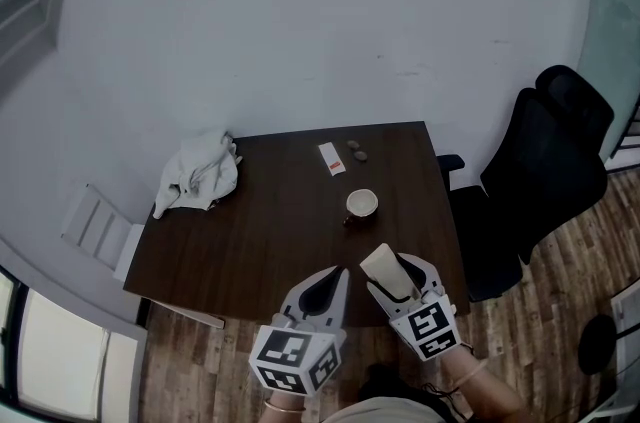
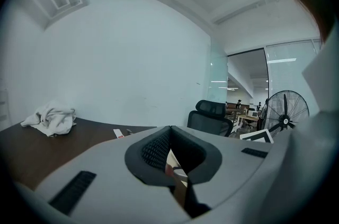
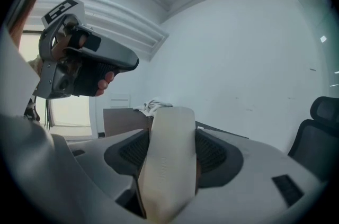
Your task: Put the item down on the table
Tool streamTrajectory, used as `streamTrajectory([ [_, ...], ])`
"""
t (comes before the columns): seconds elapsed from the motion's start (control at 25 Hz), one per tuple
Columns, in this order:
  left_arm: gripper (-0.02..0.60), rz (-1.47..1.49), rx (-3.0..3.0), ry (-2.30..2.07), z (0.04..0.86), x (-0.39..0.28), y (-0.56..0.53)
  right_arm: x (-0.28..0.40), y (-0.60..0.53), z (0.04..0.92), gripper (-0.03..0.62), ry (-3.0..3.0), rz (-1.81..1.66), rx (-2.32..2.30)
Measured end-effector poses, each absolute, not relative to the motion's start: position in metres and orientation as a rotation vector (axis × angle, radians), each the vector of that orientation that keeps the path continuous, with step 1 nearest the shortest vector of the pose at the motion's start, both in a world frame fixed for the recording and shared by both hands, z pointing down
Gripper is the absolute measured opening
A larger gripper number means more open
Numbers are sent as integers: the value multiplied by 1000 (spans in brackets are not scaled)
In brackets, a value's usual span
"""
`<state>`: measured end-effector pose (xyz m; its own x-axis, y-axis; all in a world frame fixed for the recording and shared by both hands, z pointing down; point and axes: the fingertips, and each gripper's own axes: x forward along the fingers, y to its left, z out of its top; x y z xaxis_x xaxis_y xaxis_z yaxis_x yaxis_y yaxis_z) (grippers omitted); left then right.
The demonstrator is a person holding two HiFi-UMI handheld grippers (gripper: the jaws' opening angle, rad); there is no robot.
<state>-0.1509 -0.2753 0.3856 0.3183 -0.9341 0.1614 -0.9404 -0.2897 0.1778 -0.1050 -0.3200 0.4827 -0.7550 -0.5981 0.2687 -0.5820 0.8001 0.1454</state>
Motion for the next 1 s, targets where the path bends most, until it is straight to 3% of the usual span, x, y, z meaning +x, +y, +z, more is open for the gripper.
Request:
streamTrajectory([
  [1.0, 18, 62, 2265, -1699, 412, -155, -342, -133, -393, 631, 272, -2401, -100, 556],
])
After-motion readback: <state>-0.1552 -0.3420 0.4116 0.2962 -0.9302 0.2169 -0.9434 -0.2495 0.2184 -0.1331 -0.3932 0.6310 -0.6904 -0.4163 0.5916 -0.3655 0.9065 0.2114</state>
